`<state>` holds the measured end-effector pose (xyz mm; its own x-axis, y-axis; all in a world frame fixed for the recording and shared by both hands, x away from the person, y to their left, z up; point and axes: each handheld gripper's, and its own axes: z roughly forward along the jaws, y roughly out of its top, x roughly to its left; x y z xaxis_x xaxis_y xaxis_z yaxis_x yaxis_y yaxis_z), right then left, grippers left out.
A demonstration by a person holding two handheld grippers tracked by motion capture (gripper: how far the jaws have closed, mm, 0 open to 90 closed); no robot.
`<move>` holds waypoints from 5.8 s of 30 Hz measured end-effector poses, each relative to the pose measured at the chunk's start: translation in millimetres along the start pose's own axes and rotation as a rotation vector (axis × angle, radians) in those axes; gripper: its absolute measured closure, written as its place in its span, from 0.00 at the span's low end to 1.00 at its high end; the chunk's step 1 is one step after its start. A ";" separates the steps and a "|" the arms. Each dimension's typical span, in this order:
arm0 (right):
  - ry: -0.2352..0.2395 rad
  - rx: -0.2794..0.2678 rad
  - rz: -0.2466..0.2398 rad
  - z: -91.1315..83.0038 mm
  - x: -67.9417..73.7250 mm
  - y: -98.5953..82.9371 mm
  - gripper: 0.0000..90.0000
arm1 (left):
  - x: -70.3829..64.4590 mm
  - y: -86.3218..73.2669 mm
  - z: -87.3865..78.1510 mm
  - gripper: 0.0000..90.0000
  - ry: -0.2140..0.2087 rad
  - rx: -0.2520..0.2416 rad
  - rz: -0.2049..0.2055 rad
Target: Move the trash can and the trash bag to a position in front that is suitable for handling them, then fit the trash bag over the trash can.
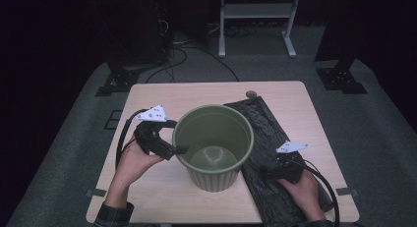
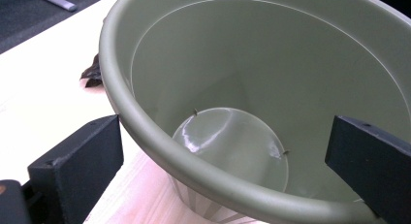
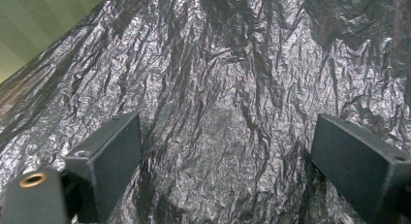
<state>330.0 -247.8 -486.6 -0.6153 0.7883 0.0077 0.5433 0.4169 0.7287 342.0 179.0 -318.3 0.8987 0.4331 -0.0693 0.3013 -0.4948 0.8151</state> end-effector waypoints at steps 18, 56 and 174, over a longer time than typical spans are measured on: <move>0.001 -0.001 -0.001 -0.1 0.1 -0.1 0.11 | 1.4 -8.3 -41.5 0.00 0.096 -0.102 -0.027; 0.002 -0.001 -0.001 -1.1 -1.2 -1.0 0.11 | -17.4 -126.9 18.3 0.00 0.231 0.004 -0.095; 0.235 0.057 0.037 34.8 -0.5 49.3 0.12 | -4.2 -163.7 55.6 0.00 0.245 0.155 -0.101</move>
<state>377.0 -211.9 -474.5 -0.7067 0.6793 0.1979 0.5952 0.4194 0.6855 306.6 216.4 -483.5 0.7640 0.6452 0.0109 0.4467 -0.5410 0.7126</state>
